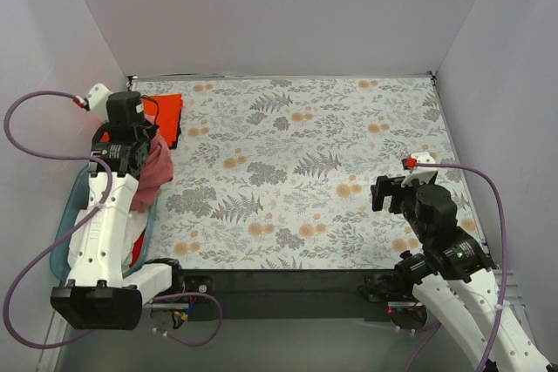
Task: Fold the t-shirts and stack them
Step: Grab the tshirt from the pile, then move the tshirt to the center of the board
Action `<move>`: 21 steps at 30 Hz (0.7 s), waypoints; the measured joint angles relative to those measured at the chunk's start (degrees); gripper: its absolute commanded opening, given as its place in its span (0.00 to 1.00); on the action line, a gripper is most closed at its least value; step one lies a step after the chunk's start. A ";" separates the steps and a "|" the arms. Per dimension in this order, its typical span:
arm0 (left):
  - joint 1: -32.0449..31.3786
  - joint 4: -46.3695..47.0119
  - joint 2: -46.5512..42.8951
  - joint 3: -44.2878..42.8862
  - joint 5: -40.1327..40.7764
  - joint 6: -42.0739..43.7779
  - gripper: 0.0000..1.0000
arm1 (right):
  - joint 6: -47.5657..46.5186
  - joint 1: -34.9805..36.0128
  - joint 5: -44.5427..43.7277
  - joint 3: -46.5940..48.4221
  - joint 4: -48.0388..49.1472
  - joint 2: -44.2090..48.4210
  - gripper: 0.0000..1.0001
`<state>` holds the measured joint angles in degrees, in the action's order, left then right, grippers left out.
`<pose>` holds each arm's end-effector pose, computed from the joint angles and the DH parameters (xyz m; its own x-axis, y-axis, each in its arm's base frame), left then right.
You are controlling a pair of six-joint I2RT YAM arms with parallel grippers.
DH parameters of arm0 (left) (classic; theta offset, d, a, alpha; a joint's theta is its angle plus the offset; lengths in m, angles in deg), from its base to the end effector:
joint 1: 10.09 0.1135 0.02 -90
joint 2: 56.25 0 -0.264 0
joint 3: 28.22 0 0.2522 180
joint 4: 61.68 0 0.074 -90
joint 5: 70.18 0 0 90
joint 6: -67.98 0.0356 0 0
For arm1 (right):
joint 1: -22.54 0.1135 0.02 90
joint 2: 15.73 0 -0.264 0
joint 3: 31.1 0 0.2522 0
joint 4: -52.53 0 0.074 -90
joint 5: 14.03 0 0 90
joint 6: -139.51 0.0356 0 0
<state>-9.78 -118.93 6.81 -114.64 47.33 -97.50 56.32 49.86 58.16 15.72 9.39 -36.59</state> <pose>0.2195 0.0176 0.3900 0.2360 -0.8573 -0.4575 -0.6371 0.2189 -0.7390 0.0966 0.0377 0.2860 -0.2816 -0.0184 -0.9594 -0.1450 0.9892 0.0236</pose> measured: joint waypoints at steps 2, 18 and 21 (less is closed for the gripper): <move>-4.57 0.22 1.03 -0.90 -1.40 0.61 0.00 | 0.00 0.04 0.00 0.00 0.00 0.00 0.96; -43.12 7.30 17.53 -11.08 4.15 10.60 0.51 | -0.72 0.09 1.53 0.00 0.02 0.96 0.98; -52.54 9.92 25.18 -12.74 3.87 10.78 0.60 | -1.05 0.09 1.99 0.15 -0.02 1.03 0.97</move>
<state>-62.32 -109.00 31.99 -127.38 51.20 -86.73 55.27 49.94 60.15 15.88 9.36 -35.57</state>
